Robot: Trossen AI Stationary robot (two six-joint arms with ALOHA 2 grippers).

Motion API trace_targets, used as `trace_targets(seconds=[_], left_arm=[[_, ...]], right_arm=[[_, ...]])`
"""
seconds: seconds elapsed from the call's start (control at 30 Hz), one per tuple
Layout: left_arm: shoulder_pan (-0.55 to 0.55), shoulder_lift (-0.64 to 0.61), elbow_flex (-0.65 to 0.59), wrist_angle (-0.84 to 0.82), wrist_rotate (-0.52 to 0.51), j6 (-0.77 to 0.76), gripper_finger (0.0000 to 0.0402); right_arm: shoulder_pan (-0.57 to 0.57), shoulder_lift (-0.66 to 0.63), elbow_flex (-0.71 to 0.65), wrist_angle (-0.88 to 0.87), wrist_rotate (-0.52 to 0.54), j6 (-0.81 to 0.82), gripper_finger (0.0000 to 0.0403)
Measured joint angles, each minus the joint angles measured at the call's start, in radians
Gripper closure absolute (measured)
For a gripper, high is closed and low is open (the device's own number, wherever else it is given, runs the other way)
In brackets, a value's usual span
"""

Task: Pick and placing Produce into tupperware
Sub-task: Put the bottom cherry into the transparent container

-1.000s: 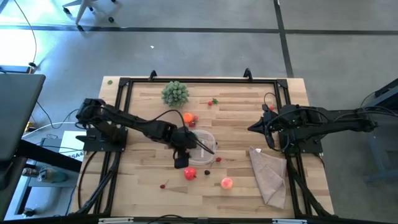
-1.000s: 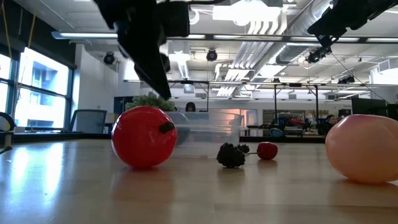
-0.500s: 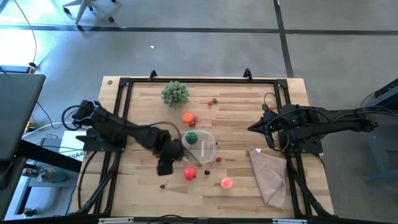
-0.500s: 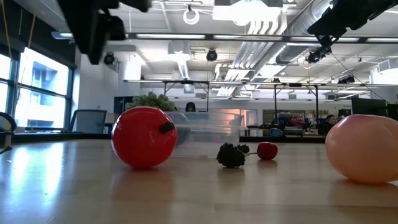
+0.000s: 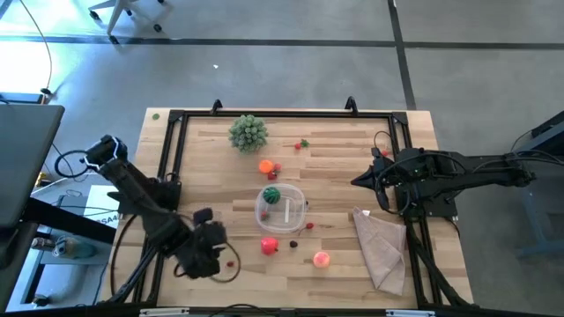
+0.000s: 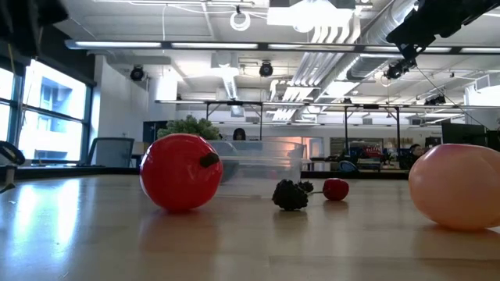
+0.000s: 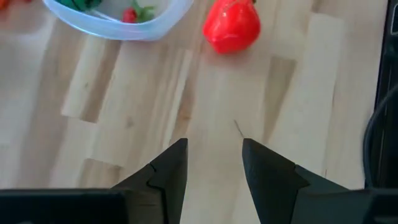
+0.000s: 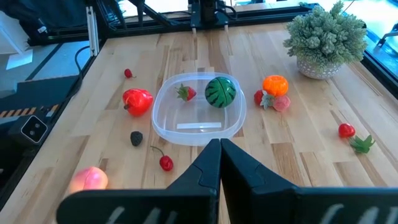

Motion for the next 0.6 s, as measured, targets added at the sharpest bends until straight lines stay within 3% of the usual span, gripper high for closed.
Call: trace_targets(seconds=[0.23,0.4,0.6], left_arm=[[-0.127,0.032,-0.195,0.309,-0.106,-0.144,0.0257],[-0.133,0.056,-0.272,0.474,-0.093,-0.171,0.0257],[-0.133,0.102,-0.28,0.495,-0.022,-0.185,0.0256]], right_arm=[[0.0,0.0,0.0,0.0,0.0,0.0,0.0403],[0.0,0.0,0.0,-0.002,0.0,0.0,0.0403],[0.0,0.0,0.0,-0.002,0.0,0.0,0.0403]])
